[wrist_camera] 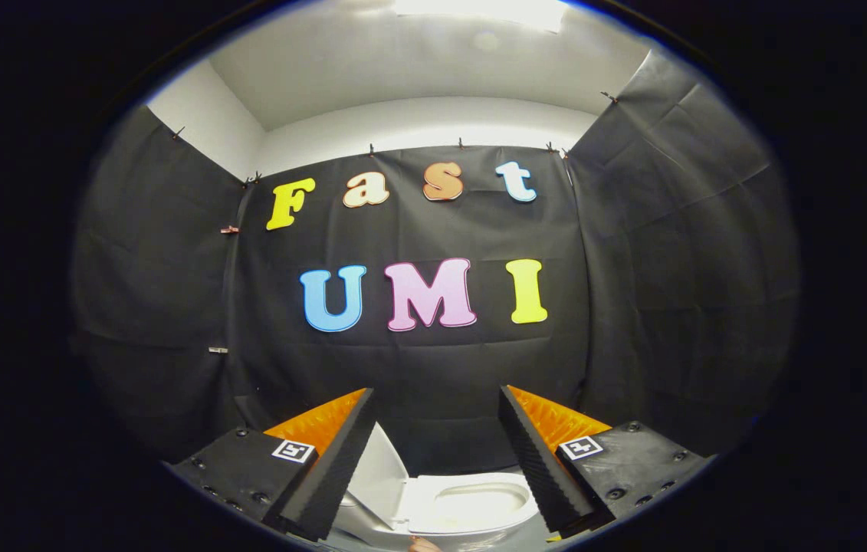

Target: Open the toilet lid.

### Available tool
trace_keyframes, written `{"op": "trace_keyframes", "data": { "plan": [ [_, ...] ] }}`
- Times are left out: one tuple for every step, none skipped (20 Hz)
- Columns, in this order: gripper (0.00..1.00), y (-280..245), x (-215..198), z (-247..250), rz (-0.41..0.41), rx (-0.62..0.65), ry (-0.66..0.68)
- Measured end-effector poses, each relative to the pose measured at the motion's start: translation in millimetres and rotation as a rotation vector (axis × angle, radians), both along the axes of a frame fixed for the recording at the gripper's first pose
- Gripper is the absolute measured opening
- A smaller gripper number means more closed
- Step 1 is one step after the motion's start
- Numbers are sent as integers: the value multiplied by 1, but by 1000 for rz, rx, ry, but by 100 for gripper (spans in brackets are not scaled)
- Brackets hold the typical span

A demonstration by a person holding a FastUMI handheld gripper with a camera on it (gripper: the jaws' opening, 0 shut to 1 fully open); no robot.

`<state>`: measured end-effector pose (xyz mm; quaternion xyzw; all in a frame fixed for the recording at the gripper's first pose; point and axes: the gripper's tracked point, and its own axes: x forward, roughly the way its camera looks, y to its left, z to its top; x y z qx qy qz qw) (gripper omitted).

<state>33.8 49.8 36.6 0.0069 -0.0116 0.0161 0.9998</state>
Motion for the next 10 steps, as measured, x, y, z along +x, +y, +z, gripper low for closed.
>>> {"op": "trace_keyframes", "data": {
  "plan": [
    [99,0,-1,0,2,-3,-1],
    [99,1,0,0,4,-6,0],
    [98,1,1,-1,5,-8,2],
    [98,0,1,-2,6,-9,6],
    [98,1,1,-3,8,-7,9],
    [98,1,2,-3,9,-4,11],
    [98,1,2,-3,9,-1,13],
    [98,1,1,-3,10,0,13],
    [98,1,1,-3,10,1,13],
    [98,2,0,-2,11,0,12]
  ]
}}
